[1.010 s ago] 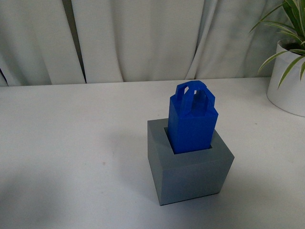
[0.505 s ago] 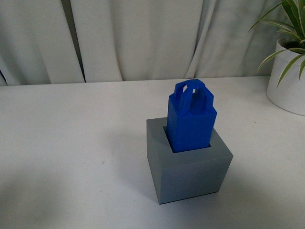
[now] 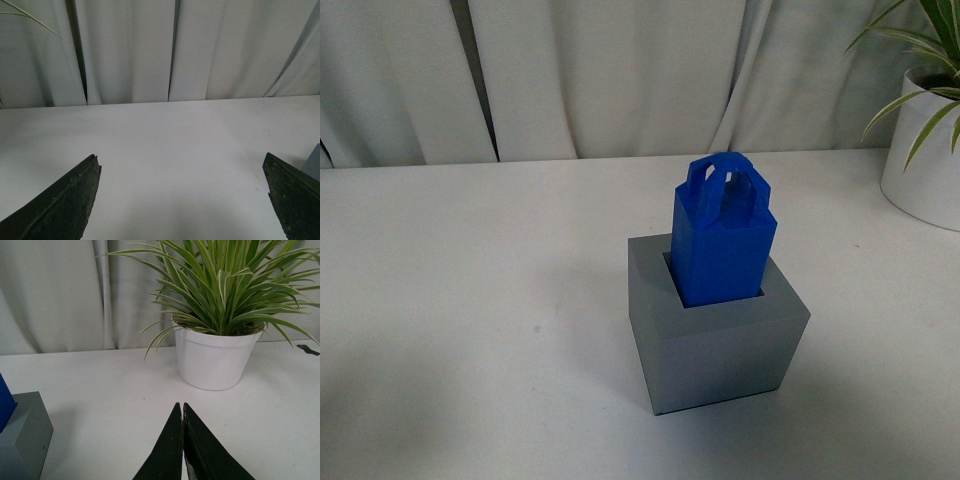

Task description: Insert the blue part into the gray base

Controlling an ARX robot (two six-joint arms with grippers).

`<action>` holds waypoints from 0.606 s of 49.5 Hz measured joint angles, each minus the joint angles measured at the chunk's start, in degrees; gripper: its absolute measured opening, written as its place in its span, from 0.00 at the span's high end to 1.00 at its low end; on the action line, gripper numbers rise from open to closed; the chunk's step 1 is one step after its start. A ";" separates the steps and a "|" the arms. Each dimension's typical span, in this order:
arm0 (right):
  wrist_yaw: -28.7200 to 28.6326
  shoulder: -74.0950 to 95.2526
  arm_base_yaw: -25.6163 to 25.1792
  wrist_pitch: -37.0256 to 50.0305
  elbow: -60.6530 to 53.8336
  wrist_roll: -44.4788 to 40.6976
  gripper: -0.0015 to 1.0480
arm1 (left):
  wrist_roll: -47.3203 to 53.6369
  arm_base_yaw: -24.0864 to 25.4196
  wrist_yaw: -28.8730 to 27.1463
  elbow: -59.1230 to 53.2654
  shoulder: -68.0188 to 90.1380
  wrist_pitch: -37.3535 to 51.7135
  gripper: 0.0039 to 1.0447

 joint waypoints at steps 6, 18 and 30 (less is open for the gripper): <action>0.00 -2.54 0.00 -2.58 0.00 0.00 0.98 | -0.02 0.00 0.00 0.00 0.00 0.00 0.06; -0.04 -13.11 0.00 -14.86 0.07 0.00 0.98 | -0.02 0.00 0.00 0.00 0.00 0.00 0.06; -0.07 -14.93 0.00 -15.26 0.07 -0.02 0.89 | -0.02 0.00 0.00 0.00 0.00 0.00 0.06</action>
